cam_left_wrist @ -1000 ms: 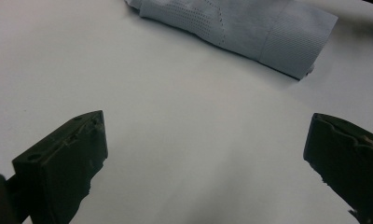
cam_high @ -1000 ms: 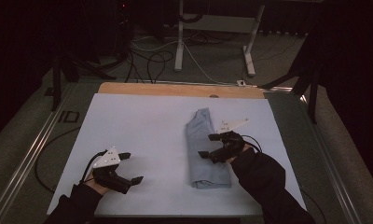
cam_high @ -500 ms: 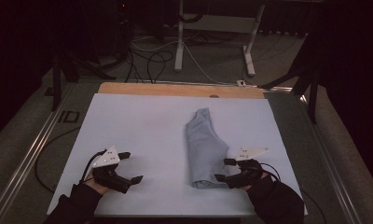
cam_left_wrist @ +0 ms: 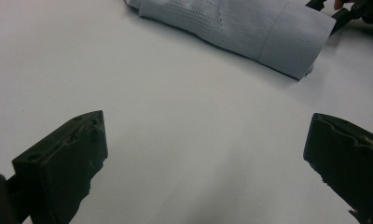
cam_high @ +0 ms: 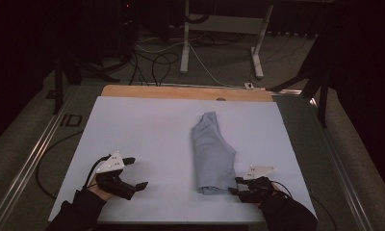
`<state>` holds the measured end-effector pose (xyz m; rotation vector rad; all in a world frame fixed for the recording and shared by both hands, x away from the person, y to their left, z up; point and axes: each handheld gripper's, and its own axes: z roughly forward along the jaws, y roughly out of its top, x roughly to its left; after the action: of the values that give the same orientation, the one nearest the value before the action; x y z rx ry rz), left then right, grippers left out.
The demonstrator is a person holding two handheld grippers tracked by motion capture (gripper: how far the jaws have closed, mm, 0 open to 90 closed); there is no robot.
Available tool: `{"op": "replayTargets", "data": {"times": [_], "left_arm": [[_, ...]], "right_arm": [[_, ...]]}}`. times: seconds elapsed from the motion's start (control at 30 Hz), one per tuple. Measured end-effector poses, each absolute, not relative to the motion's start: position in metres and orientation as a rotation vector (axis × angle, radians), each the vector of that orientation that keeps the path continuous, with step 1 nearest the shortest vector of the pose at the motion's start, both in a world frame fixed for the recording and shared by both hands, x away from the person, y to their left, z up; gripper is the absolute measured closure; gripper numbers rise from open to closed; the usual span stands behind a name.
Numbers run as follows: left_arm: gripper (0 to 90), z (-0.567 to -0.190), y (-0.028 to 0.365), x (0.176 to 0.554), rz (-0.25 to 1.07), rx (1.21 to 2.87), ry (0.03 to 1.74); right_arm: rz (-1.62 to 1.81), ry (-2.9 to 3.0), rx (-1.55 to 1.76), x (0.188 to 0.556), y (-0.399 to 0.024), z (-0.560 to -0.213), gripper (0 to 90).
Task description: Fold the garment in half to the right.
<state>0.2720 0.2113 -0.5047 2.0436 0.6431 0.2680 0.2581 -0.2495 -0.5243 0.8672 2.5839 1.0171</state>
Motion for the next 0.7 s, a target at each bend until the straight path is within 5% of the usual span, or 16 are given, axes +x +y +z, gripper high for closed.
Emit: {"op": "replayTargets", "data": {"times": [0.2,0.7], "left_arm": [[0.6,-0.504,0.211,0.272,0.268,2.044,0.640],[0.6,-0.505,0.213,0.272,0.271,2.043,0.649]], "right_arm": [[1.028,2.572,0.855,0.256,-0.252,-0.519,83.2],[1.059,2.593,0.896,0.245,-0.273,-0.519,87.3]]}}
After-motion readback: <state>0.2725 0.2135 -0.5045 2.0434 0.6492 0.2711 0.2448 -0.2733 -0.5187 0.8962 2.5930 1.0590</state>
